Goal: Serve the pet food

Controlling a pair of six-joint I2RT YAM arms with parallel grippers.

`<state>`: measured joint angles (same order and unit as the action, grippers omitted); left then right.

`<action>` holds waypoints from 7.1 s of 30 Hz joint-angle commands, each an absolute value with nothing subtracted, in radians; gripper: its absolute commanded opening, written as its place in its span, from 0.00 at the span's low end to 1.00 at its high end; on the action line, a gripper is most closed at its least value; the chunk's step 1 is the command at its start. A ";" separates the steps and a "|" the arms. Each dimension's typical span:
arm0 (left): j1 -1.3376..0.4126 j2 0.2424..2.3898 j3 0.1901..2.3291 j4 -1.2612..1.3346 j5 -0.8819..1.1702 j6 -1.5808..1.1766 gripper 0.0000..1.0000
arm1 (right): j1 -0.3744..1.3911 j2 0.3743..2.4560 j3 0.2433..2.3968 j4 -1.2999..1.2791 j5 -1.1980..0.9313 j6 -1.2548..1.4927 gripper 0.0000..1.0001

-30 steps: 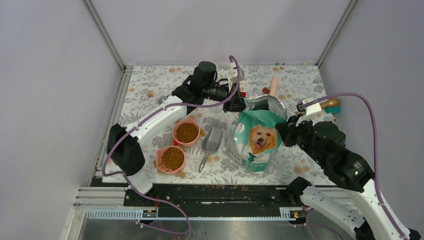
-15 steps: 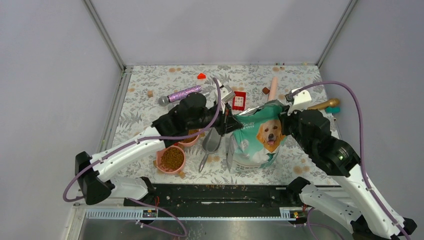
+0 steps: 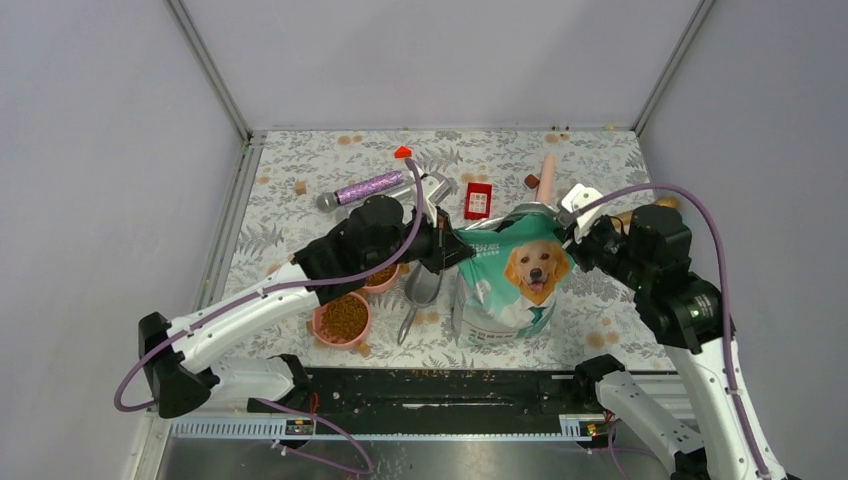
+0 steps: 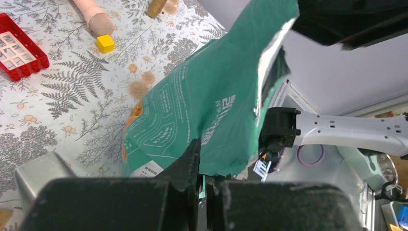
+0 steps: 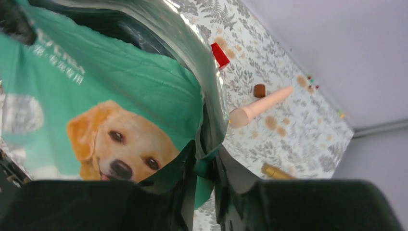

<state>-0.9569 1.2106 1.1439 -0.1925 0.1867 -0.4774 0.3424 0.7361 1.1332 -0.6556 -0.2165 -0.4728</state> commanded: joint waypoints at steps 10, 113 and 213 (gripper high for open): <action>-0.942 1.136 1.200 -0.269 0.191 -0.316 0.00 | 0.302 0.986 1.629 -1.312 -0.498 -1.091 0.51; -0.868 0.996 1.174 -0.282 0.455 0.225 0.00 | 0.285 0.991 1.509 -1.260 -0.710 -1.376 0.51; -0.867 0.909 1.119 -0.270 0.698 0.343 0.00 | 0.805 1.309 1.875 -1.251 -0.516 -1.062 0.00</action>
<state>-0.8642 0.9249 1.0561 -0.3763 0.6201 0.3195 0.7822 1.2846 1.7870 -1.2140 -0.5190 -1.0515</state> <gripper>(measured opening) 0.017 0.208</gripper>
